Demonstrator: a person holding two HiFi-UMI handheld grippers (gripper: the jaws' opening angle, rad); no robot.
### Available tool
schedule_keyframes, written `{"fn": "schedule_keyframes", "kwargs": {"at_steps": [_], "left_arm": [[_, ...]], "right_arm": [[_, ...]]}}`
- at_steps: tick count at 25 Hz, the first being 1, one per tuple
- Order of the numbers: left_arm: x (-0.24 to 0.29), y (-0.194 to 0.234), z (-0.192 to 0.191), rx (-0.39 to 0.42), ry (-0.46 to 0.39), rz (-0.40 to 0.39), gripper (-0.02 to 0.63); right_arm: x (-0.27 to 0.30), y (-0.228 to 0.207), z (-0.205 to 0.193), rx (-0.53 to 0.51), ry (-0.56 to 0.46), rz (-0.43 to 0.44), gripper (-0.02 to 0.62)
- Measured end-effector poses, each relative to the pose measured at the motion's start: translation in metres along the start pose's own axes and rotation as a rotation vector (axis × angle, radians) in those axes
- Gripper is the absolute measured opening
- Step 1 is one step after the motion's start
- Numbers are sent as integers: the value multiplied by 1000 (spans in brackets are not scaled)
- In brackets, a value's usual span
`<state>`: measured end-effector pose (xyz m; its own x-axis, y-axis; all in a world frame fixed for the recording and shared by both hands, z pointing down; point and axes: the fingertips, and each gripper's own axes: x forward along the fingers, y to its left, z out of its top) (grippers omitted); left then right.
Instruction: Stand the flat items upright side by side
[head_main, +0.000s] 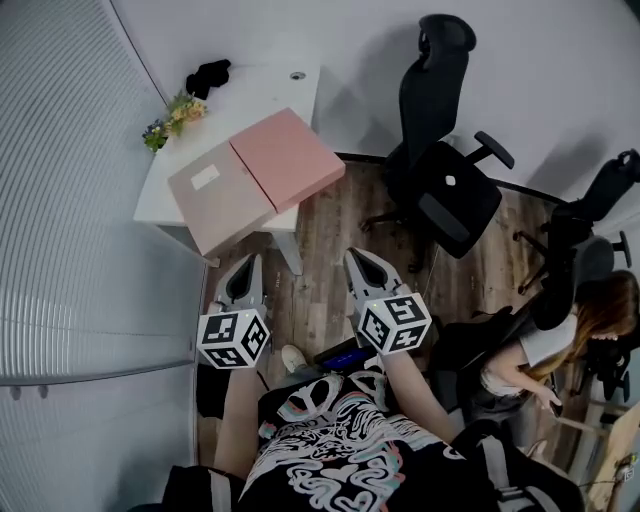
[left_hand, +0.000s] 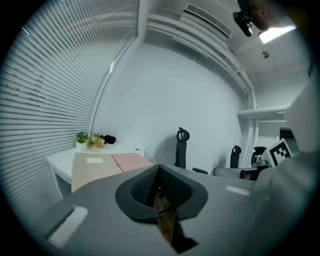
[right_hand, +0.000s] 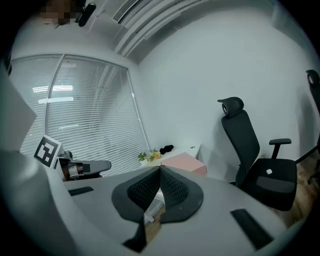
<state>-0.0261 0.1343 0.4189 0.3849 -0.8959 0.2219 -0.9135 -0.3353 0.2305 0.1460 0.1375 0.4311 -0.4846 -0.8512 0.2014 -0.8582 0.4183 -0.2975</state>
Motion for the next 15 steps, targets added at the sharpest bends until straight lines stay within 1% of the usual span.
{"fn": "schedule_keyframes", "kwargs": {"at_steps": [5, 7, 9, 10, 11, 12, 13, 14, 15], "left_arm": [[-1, -5, -7, 8, 9, 28, 2], [-2, -7, -9, 5, 6, 35, 2], [-4, -8, -7, -5, -17, 47, 2], [-6, -10, -5, -12, -35, 53, 3], [-6, -12, -2, -20, -53, 53, 19], [-6, -14, -1, -28, -66, 47, 70], [-5, -17, 0, -31, -74, 41, 110], [-4, -20, 0, -25, -76, 39, 129], [-3, -23, 0, -13, -72, 39, 133]], "right_arm": [[-10, -12, -1, 10, -12, -15, 2], [-16, -16, 1, 52, -45, 3, 3], [-22, -18, 4, 96, -76, 32, 7], [-24, -18, 5, 108, -84, 50, 23], [-26, -16, 7, 117, -89, 76, 66], [-27, -14, 9, 130, -96, 109, 112], [-28, -13, 11, 149, -106, 140, 143], [-30, -12, 12, 174, -117, 159, 164], [-32, -13, 13, 200, -126, 166, 167]]}}
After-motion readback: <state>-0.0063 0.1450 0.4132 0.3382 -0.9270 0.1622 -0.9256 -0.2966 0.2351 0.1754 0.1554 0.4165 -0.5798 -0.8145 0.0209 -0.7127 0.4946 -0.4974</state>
